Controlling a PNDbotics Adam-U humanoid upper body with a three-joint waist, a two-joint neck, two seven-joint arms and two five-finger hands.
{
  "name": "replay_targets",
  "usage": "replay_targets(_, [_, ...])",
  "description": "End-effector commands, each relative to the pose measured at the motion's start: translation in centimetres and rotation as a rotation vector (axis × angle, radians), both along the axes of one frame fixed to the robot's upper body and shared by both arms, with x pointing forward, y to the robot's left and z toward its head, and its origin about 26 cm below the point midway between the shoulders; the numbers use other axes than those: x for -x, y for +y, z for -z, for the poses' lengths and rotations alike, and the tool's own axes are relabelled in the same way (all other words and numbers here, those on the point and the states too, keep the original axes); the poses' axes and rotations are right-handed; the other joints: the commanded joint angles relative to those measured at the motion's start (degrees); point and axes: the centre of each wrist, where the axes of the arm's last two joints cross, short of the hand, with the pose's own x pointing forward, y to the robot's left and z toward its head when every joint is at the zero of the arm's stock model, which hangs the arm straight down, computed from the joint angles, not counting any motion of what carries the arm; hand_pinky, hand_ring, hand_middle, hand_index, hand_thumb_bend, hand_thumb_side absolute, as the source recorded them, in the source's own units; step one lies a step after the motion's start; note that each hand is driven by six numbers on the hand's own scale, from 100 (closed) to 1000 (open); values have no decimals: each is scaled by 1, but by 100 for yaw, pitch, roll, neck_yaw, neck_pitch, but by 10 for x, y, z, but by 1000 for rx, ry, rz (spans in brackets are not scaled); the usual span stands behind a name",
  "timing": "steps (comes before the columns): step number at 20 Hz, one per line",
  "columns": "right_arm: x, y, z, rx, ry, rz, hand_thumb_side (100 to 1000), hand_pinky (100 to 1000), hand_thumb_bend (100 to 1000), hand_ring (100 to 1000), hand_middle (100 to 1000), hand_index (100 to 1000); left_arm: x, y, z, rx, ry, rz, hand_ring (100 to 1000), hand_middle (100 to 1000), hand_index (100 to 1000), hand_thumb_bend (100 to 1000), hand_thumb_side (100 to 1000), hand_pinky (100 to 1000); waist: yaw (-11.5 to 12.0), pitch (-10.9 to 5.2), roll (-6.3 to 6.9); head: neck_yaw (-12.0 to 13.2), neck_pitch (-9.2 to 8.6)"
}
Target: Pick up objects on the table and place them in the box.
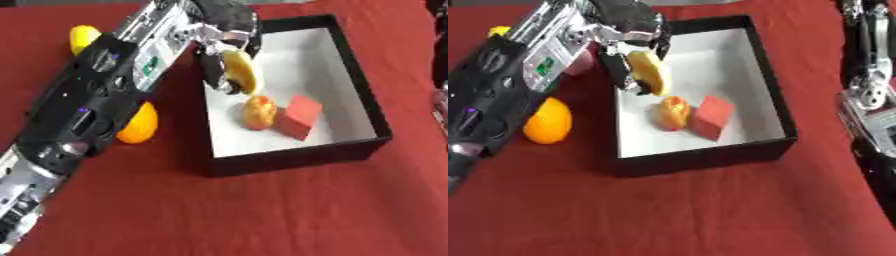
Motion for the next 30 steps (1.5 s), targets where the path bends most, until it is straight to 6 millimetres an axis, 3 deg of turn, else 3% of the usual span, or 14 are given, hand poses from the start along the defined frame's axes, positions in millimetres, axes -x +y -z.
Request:
replay_targets(1, [0,-3,-11,11,-26,0,758,962,100,816,871,923,3,-4,-10,26,-27,15,669,629,611,459,289,682,-12,-87,-25,15,-10])
replay_targets(3, [0,-2,-10,10,-25,0,758,962,100,816,870,923,2,-4,-7,20,-3,20,736,725,749,546,421,730,-19,-88,-24,12,-10])
replay_targets(4, [0,-3,-10,10,-24,1,761,961,100,816,870,923,2,-4,-5,16,9,18,778,783,815,638,531,761,-20,-89,-23,6,-10])
replay_targets(6, [0,-3,-10,9,-24,3,757,961,100,816,870,923,1,-2,-5,4,22,10,839,861,911,759,651,812,-20,-94,-21,-2,-10])
replay_targets(9, [0,-3,-10,7,-25,5,756,961,100,816,870,922,1,0,-8,-5,25,-5,847,869,942,869,678,817,-16,-103,-19,-1,-10])
replay_targets(13, [0,-4,-10,5,-27,7,753,961,100,816,870,922,1,4,-13,10,32,-15,842,864,941,847,681,812,-3,-112,-22,-10,-10])
replay_targets(17, [0,-4,-11,2,-32,9,749,960,100,816,870,922,2,9,-18,43,44,-29,832,855,920,750,688,801,10,-121,-27,-27,-10])
replay_targets(20, [1,-7,-13,0,-44,19,723,960,100,816,870,921,1,25,-29,76,40,-58,813,827,892,671,681,785,45,-137,0,-62,-10])
replay_targets(22, [2,-12,-13,3,-49,35,713,960,100,815,870,921,-4,52,-41,118,44,-116,811,823,883,653,680,780,92,-151,38,-121,-10])
replay_targets(27, [5,-22,-9,14,-36,70,707,960,100,814,869,921,-20,140,-64,249,86,-354,814,826,883,593,679,775,203,-152,108,-247,-10])
replay_targets(30, [6,-24,-9,20,-31,78,706,959,100,814,869,921,-25,190,-72,309,116,-495,822,832,888,608,644,784,245,-149,112,-287,-10])
